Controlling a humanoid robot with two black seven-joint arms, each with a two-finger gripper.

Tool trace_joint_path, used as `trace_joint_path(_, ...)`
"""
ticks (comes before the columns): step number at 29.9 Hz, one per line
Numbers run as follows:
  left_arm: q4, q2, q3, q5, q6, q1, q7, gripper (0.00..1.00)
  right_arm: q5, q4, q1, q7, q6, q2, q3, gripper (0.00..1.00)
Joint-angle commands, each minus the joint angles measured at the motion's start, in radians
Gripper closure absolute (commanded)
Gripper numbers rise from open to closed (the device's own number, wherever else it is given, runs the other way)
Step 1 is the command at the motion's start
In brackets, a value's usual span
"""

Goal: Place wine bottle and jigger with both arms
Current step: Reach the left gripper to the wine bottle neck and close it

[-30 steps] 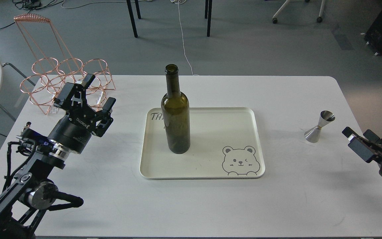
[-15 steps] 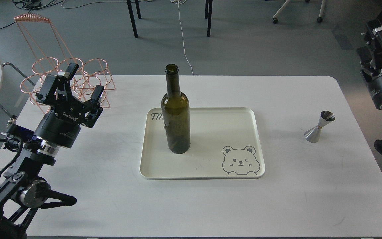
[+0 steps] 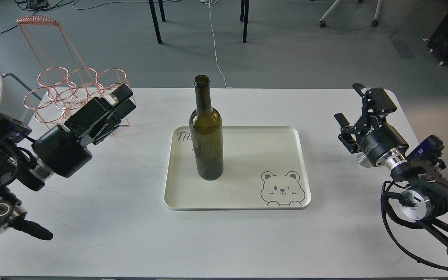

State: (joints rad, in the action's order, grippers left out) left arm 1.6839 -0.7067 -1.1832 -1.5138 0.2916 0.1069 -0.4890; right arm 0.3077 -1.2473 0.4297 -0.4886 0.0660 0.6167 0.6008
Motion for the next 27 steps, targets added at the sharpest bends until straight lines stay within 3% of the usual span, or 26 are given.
trace_joint_path(1, 0.005, -0.02, 0.001, -0.247, 0.0, 0.059, 0.0, 0.02, 0.007, 0.003, -0.017, 0.0, 0.038, 0.002, 0.001, 0.01)
trace_joint_path(5, 0.004, -0.014, 0.026, -0.422, -0.011, 0.161, 0.0, 0.02, 0.014, 0.012, -0.017, 0.0, 0.035, -0.009, 0.005, 0.01)
trace_joint_path(11, -0.039, 0.019, 0.221, -0.491, -0.038, 0.336, 0.0, 0.02, 0.016, 0.029, -0.016, 0.0, 0.031, -0.028, 0.008, 0.02)
trace_joint_path(19, -0.159, 0.137, 0.27, -0.572, -0.055, 0.427, 0.0, 0.02, 0.031, 0.029, -0.014, 0.0, 0.026, -0.029, 0.011, 0.01)
trace_joint_path(27, -0.174, 0.159, 0.295, -0.571, -0.055, 0.453, 0.0, 0.02, 0.033, 0.032, -0.014, 0.0, 0.025, -0.029, 0.019, 0.02)
